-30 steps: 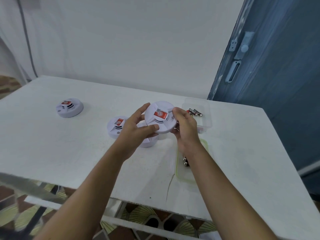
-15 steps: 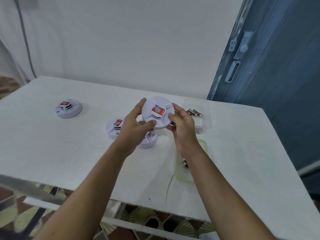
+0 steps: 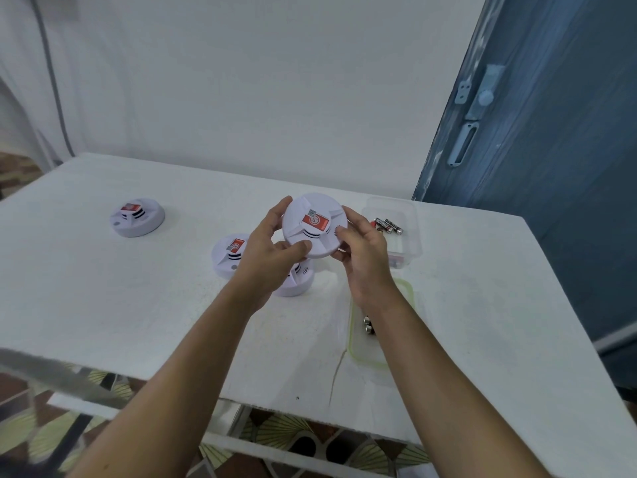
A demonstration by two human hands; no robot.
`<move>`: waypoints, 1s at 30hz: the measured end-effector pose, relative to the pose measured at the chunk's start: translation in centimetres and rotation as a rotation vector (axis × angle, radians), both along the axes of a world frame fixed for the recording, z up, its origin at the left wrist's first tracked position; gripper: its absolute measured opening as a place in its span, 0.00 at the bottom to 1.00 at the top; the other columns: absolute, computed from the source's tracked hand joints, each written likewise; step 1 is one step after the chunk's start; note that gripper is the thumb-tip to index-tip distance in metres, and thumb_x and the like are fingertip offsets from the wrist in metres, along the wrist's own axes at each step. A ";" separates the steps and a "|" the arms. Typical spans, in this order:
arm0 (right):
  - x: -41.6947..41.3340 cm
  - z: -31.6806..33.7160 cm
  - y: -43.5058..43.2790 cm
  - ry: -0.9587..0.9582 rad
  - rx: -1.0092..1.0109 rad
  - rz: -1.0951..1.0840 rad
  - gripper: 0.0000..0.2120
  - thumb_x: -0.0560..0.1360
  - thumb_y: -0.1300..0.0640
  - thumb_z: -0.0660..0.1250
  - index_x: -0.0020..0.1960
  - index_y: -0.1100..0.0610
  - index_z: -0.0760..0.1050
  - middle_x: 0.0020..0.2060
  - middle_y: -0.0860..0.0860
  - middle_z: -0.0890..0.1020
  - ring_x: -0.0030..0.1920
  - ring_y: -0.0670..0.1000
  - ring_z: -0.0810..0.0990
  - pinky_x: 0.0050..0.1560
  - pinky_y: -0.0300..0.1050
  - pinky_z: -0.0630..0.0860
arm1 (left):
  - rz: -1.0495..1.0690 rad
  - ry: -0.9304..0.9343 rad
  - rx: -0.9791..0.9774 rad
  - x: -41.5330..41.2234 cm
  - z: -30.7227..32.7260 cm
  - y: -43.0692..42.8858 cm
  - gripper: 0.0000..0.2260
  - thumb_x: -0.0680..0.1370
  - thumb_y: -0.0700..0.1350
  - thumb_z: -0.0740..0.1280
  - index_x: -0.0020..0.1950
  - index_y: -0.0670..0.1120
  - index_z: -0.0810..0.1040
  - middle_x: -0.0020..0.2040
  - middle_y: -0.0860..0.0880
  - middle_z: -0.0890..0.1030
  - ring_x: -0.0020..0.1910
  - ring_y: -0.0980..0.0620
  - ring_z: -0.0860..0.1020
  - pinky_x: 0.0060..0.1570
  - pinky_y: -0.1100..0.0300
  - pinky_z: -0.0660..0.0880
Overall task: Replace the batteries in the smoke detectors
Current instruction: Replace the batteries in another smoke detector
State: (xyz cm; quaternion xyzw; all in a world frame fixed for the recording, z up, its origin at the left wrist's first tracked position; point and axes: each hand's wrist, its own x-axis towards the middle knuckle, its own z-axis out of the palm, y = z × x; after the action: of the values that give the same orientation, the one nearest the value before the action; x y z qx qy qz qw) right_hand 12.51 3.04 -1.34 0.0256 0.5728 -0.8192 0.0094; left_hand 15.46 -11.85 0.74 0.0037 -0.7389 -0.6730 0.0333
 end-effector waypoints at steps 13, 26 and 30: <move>-0.2 -0.1 -0.1 -0.004 0.002 -0.008 0.18 0.80 0.68 0.60 0.67 0.59 0.76 0.58 0.56 0.84 0.55 0.54 0.84 0.57 0.53 0.81 | -0.002 0.005 0.009 -0.1 0.1 -0.1 0.31 0.76 0.33 0.68 0.76 0.51 0.63 0.65 0.53 0.76 0.49 0.61 0.82 0.46 0.63 0.80; -1.2 -0.8 -0.9 -0.022 0.010 0.025 0.18 0.80 0.67 0.61 0.67 0.59 0.76 0.54 0.55 0.85 0.52 0.52 0.84 0.52 0.48 0.81 | 0.000 -0.031 0.076 -1.1 -0.7 -1.7 0.22 0.79 0.39 0.64 0.72 0.55 0.69 0.61 0.51 0.80 0.54 0.48 0.82 0.46 0.57 0.80; -1.7 -1.3 -2.6 -0.029 0.054 0.042 0.18 0.80 0.66 0.63 0.68 0.58 0.76 0.59 0.54 0.83 0.58 0.53 0.83 0.55 0.48 0.81 | 0.146 -0.049 0.054 -2.0 -1.4 -3.4 0.15 0.82 0.46 0.60 0.69 0.54 0.72 0.57 0.50 0.82 0.51 0.50 0.83 0.46 0.57 0.80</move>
State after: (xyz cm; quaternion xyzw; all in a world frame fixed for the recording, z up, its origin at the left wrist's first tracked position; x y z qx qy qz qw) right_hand 10.78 0.46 -2.69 0.0257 0.5947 -0.8028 0.0343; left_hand 13.48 -15.26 -0.65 0.0750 -0.7189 -0.6880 0.0641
